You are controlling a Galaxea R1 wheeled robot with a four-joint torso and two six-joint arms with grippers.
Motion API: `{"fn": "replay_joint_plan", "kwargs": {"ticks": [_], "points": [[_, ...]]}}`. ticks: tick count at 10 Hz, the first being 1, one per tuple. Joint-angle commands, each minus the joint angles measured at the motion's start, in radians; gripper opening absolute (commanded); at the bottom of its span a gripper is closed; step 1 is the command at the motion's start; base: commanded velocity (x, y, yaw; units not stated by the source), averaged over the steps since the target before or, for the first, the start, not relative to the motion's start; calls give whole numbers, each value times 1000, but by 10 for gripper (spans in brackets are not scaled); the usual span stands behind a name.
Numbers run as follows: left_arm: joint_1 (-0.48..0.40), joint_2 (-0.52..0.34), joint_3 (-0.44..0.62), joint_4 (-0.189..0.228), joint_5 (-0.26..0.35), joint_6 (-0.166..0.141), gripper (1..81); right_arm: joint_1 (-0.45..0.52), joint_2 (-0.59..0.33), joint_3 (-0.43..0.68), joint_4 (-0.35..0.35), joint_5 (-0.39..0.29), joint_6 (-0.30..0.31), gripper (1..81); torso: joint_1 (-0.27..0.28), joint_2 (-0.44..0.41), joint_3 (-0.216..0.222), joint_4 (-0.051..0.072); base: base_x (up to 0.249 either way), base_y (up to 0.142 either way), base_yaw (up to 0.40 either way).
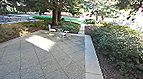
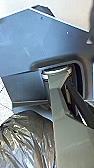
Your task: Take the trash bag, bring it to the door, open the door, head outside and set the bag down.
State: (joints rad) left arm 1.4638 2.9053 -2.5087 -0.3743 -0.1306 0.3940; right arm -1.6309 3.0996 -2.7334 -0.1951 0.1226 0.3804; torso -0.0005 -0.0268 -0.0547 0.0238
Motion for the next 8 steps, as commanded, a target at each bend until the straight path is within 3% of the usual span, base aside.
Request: {"fn": "replay_joint_plan", "kwargs": {"ticks": [1,3,4,5,6,7,8], "points": [[-108,-152,208,-32,72,0,10,33,18,15,-15,-50,-8,811,1,0,-28,79,0,0,0],[-174,-213,289,-66,88,0,10,33,17,15,-15,-50,-8,811,1,0,-47,146,0,0,0],[-229,-251,318,-101,135,0,10,33,18,15,-15,-50,-9,811,1,0,-43,140,0,0,0],[-280,-271,324,-132,170,0,10,33,18,15,-15,-50,-9,811,1,0,-31,121,0,0,0],[-329,-288,320,-166,219,0,10,33,17,15,-15,-50,-9,811,1,0,-36,146,0,0,0],[-363,-294,312,-181,236,-1,10,33,17,15,-14,-50,-9,811,1,0,-37,154,0,0,0],[-404,-297,298,-201,255,0,10,33,17,14,-14,-50,-9,811,1,0,-77,154,0,0,0]]}}
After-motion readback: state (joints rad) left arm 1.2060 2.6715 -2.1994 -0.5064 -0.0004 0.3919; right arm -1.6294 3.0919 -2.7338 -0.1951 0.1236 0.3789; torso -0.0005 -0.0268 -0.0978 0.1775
